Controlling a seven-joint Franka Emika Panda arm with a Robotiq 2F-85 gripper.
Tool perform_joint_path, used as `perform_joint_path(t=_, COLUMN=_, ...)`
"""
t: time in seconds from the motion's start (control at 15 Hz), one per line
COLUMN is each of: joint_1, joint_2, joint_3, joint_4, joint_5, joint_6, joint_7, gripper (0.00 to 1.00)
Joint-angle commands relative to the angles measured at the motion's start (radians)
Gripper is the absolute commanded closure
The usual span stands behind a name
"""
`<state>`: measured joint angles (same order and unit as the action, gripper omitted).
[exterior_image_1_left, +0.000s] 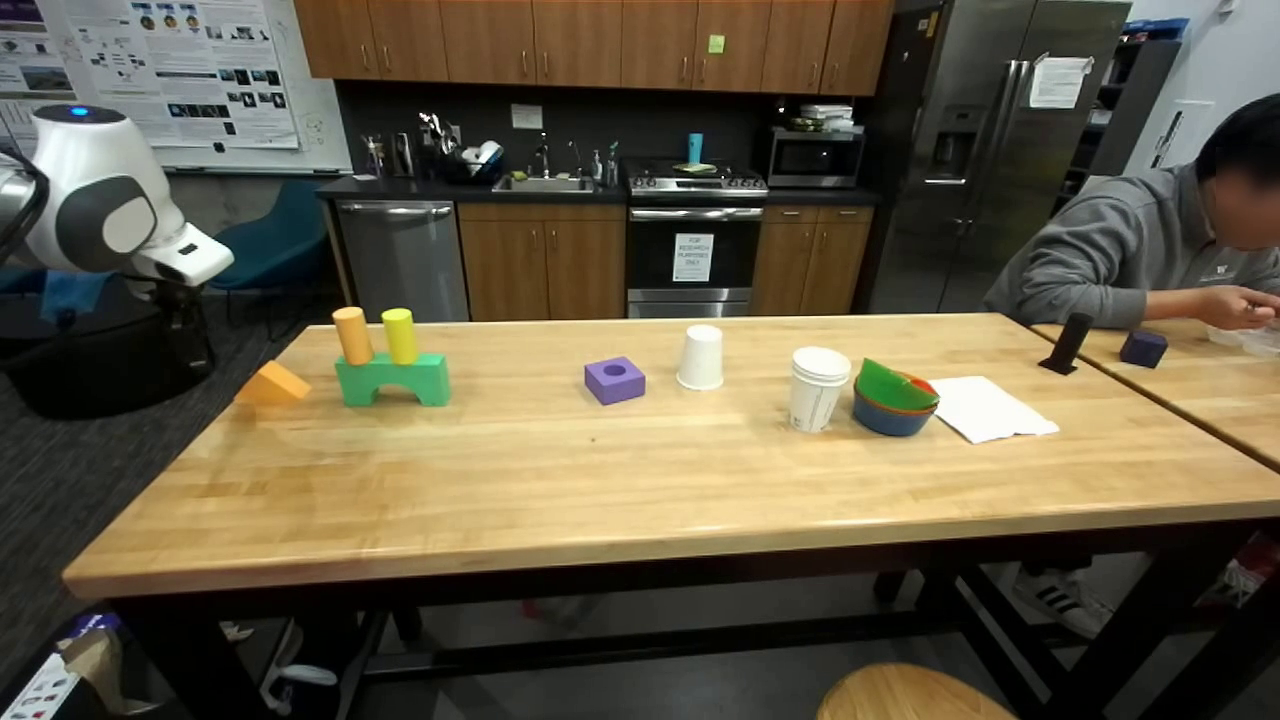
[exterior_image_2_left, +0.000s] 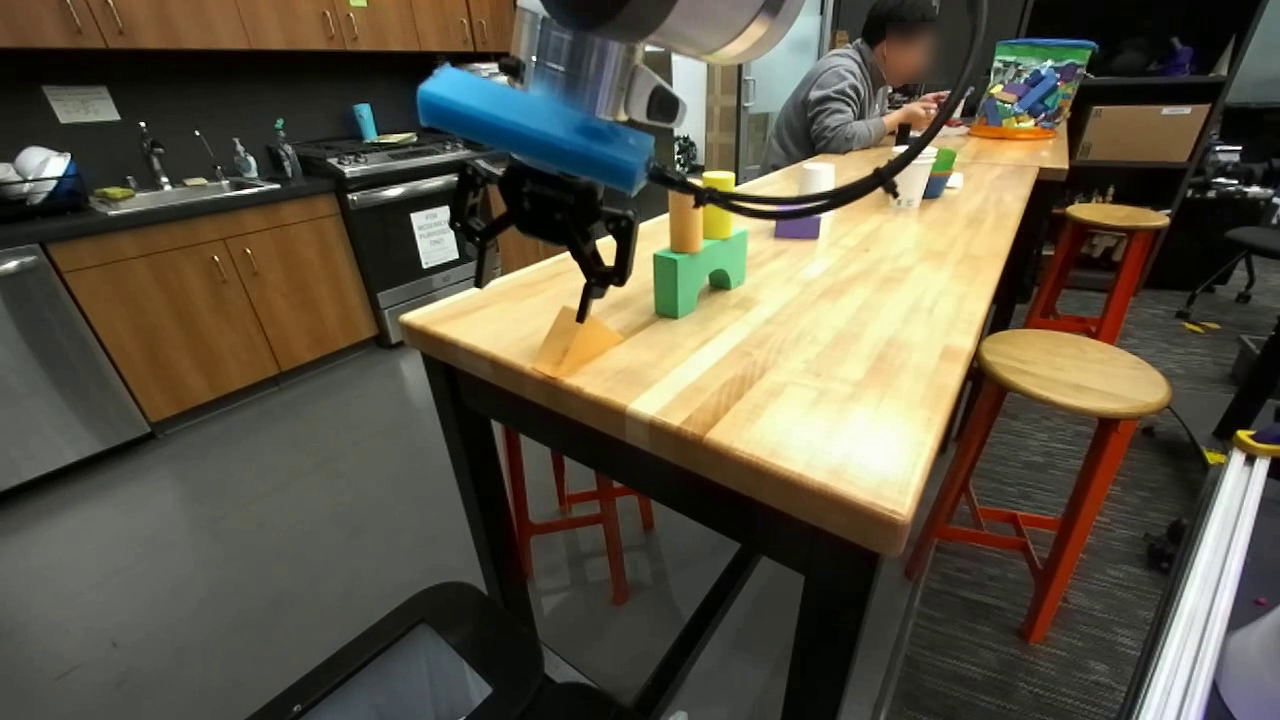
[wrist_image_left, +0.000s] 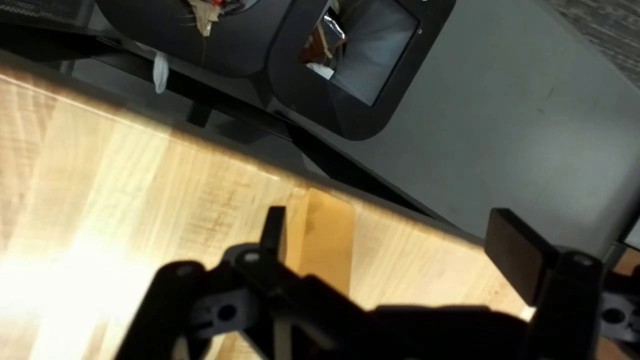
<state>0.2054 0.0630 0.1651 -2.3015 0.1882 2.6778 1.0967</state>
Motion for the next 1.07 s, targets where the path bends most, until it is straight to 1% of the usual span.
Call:
perform_joint_path(t=0.0, joint_1=-0.009, joint_2=-0.032, joint_3=-0.008, joint_4=-0.035, joint_5=-0.002, joint_6=-0.012, joint_7=0.037, gripper=0.00)
perform_joint_path(t=0.2, joint_1=-0.013, joint_2=-0.031, joint_3=-0.018, joint_4=-0.031, joint_5=-0.047, joint_6=-0.035, joint_7=0.078, gripper=0.00)
perform_joint_path(t=0.47, joint_1=-0.022, joint_2=-0.020, joint_3=-0.017, joint_4=-0.013, joint_5=0.000, joint_6=-0.049, joint_7=0.040, gripper=0.00)
perform_joint_path(t=0.87, joint_1=-0.038, joint_2=-0.009, joint_3=-0.026, joint_4=0.013, joint_5=0.006, joint_6=-0.078, joint_7=0.044, gripper=0.00)
perform_joint_path(t=1.0, joint_1=-0.043, joint_2=0.004, joint_3=-0.026, joint_4=0.035, joint_5=0.019, joint_6=-0.106, joint_7=0.031, gripper=0.00)
